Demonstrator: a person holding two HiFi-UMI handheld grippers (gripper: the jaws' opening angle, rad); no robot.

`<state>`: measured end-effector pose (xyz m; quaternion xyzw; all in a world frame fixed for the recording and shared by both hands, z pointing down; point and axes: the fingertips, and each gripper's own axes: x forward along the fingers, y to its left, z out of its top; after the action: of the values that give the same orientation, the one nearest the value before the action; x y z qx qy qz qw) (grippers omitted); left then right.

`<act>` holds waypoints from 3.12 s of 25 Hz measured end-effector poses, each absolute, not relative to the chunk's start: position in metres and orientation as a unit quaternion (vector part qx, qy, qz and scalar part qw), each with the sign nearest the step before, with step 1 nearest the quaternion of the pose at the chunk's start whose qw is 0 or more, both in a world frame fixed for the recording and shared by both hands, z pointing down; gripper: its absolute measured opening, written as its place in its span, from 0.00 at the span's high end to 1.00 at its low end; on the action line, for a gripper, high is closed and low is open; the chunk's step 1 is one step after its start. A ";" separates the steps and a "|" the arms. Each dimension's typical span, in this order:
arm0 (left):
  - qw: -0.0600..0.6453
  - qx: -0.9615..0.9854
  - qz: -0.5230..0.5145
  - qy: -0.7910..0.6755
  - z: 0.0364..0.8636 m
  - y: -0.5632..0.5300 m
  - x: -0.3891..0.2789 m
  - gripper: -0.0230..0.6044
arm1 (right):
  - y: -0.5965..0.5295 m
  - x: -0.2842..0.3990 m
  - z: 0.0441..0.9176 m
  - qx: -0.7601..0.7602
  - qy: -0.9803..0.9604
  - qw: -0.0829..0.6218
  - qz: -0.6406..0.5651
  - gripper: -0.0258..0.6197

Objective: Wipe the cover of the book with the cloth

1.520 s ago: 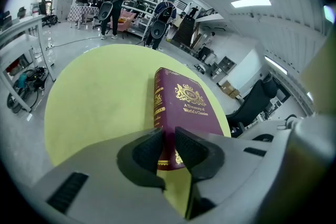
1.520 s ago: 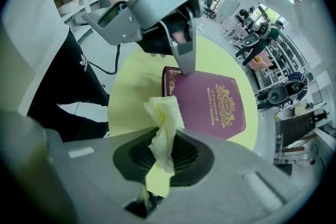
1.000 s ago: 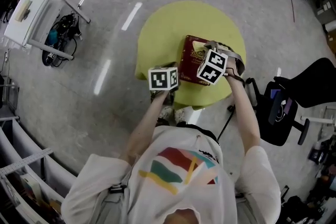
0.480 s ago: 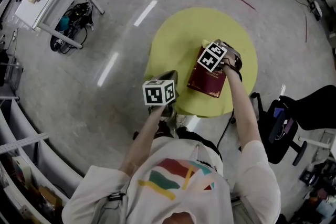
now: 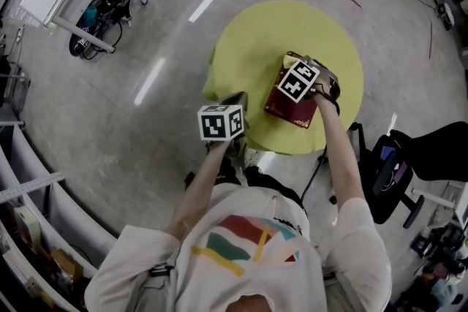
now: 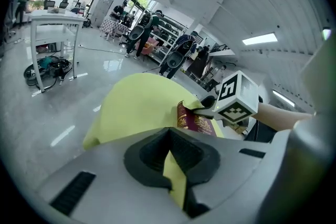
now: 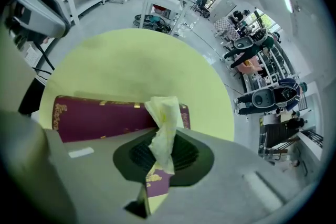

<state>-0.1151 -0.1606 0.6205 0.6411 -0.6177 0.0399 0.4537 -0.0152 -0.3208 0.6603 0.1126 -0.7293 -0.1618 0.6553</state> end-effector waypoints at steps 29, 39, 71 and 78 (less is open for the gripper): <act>0.423 0.661 -0.008 -0.620 0.587 -0.177 -0.118 0.94 | -0.139 0.004 0.652 0.041 -0.768 0.620 -0.158 0.92; 0.431 0.654 -0.012 -0.622 0.596 -0.164 -0.105 0.94 | -0.302 -0.061 0.606 0.056 -0.835 0.518 -0.179 0.92; 0.468 0.624 -0.052 -0.624 0.619 -0.128 -0.106 0.94 | -0.208 -0.069 0.673 -0.119 -0.803 0.565 -0.146 0.92; 0.461 0.629 -0.053 -0.624 0.613 -0.128 -0.110 0.94 | -0.124 -0.064 0.681 -0.166 -0.801 0.555 -0.148 0.92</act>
<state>-0.1101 -0.1276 0.6126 0.6290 -0.6236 -0.0531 0.4612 -0.0637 -0.1238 0.6811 -0.1664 -0.8011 -0.1485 0.5554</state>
